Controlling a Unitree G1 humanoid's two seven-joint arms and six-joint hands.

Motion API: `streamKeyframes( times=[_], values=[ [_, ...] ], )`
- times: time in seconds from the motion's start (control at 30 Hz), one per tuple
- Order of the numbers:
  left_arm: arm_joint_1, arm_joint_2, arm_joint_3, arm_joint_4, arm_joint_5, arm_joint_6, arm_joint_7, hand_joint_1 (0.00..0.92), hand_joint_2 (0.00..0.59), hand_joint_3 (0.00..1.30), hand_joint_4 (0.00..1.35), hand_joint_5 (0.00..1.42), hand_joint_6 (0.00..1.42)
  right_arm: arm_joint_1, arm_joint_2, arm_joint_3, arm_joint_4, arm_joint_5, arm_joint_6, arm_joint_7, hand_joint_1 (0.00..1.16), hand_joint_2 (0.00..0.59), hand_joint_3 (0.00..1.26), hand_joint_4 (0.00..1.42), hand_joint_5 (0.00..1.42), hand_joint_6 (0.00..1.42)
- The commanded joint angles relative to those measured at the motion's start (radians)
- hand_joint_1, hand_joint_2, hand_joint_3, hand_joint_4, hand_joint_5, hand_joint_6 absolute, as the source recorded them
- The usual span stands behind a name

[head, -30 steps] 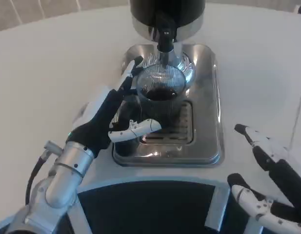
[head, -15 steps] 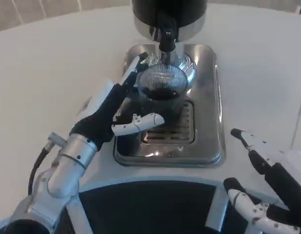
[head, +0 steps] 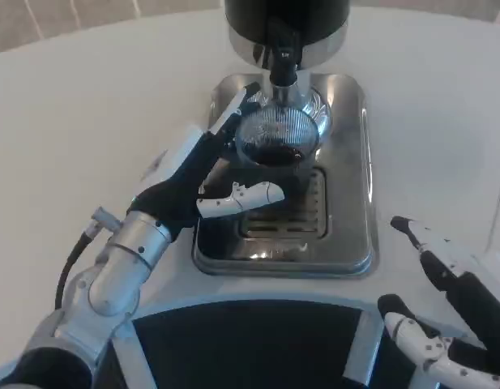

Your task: Grasp the cup under the faucet to collect the drink, then remove the cup.

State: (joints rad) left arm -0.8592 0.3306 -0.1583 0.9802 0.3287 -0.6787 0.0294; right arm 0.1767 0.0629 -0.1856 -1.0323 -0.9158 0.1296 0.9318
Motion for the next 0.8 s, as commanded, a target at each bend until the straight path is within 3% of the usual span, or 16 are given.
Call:
streamKeyframes(
  times=[0.03,0.4,0.8],
  values=[
    [-0.003,-0.012,-0.031,0.03,0.027,0.017,-0.016,0.357,0.042,0.0,0.08,0.41,0.43,0.009,0.006,0.017,-0.015,-0.016,0.014,-0.005,0.28,0.51,0.01,0.0,0.0,0.0],
    [-0.019,-0.019,-0.064,0.028,0.067,0.063,0.043,0.345,0.051,0.02,0.2,0.52,0.63,-0.006,0.001,0.017,-0.015,-0.023,0.038,-0.005,0.28,0.503,0.03,0.0,0.0,0.0],
    [-0.015,-0.022,-0.096,-0.005,0.095,0.089,0.101,0.345,0.053,0.12,0.27,0.56,0.68,-0.014,-0.009,0.007,-0.015,-0.025,0.043,-0.012,0.28,0.494,0.04,0.0,0.0,0.0]
  ],
)
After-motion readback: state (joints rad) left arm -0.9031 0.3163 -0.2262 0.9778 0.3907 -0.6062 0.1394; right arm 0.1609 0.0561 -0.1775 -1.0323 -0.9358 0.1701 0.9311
